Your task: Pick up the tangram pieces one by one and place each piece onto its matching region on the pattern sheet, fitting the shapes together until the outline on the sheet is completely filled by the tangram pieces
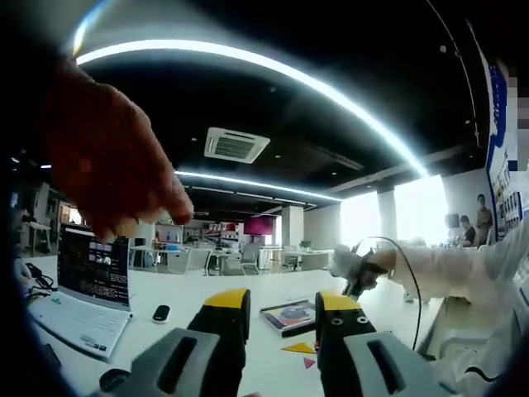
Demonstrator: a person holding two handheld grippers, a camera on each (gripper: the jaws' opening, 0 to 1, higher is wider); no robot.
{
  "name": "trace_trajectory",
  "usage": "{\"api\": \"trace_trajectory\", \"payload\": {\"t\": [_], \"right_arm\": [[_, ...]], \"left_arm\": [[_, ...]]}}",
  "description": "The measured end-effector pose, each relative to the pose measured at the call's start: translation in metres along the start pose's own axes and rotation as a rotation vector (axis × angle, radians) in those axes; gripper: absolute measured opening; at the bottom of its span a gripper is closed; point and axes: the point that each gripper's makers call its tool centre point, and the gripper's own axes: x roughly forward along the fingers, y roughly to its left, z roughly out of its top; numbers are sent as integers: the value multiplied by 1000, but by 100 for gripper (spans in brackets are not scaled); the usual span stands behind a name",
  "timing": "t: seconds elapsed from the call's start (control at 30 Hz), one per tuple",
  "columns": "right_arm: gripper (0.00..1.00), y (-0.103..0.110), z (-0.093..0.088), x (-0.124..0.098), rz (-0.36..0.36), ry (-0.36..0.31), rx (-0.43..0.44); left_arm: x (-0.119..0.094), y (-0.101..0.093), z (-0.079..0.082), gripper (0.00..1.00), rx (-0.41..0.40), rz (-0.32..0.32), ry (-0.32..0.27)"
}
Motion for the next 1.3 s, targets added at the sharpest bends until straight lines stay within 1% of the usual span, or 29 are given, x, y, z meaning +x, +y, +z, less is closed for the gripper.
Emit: {"api": "trace_trajectory", "payload": {"t": [0.13,0.23,0.33,0.43,0.57,0.63,0.67,0.7,0.73,0.77,0.8,0.83,0.87,0.9,0.93,0.97,1.0,1.03,1.07,1.1,1.13,1.17,1.2,1.23,1.27,1.3], "right_arm": [[27,-4,16,2,-22,-12,54],[27,-8,32,4,-43,-27,102],[27,-11,45,5,-67,-37,124],[27,-15,58,7,-68,-50,166],[27,-22,77,18,-90,-52,191],[27,-23,82,26,-89,-51,174],[20,-26,82,30,-96,-40,159],[6,-39,80,30,-159,-7,85],[3,-43,86,34,-159,-41,64],[3,-44,85,34,-154,-28,77],[3,-43,86,36,-117,-33,96],[3,-41,86,37,-101,-28,105],[3,-46,85,37,-117,-27,96],[3,-48,86,37,-141,-29,81],[3,-45,87,34,-132,-44,54],[3,-28,88,34,-65,-64,20],[3,-12,85,31,-8,-61,-41],[4,-2,84,30,-1,-64,-86],[7,8,85,27,-2,-72,-194],[10,24,83,29,23,-81,-294],[15,32,79,30,48,-64,-345],[21,49,70,34,101,-22,-424],[25,53,67,36,109,-5,-439],[27,59,64,41,106,12,-476],[27,64,63,43,127,5,-522],[28,69,59,48,137,13,-541]], "left_arm": [[0,3,-2,33,4,2,5],[0,7,-7,33,23,16,30],[0,6,-12,33,48,24,58],[-1,2,-13,33,63,18,68],[-2,-3,-12,33,69,1,63],[-3,-4,-11,33,69,0,60],[-3,-3,-11,33,67,2,58],[-4,-2,-11,33,67,3,57],[-4,-2,-12,33,67,5,57],[-5,-2,-12,33,66,6,56],[-5,-2,-12,33,65,7,54],[-6,-2,-12,33,63,8,51],[-6,-2,-11,33,61,8,47],[-7,-2,-11,33,60,7,47],[-7,-1,-11,33,60,8,47],[-8,-1,-11,33,60,9,47],[-9,0,-11,33,64,10,49],[-10,2,-10,33,65,16,45],[-10,4,-9,33,60,22,39],[-10,5,-8,33,56,27,34],[-10,6,-8,33,55,29,33],[-10,6,-9,33,56,30,35],[-9,4,-9,33,58,29,38],[-10,2,-10,33,63,26,42],[-10,-1,-10,33,68,21,43],[-11,-2,-9,33,71,16,42]]}}
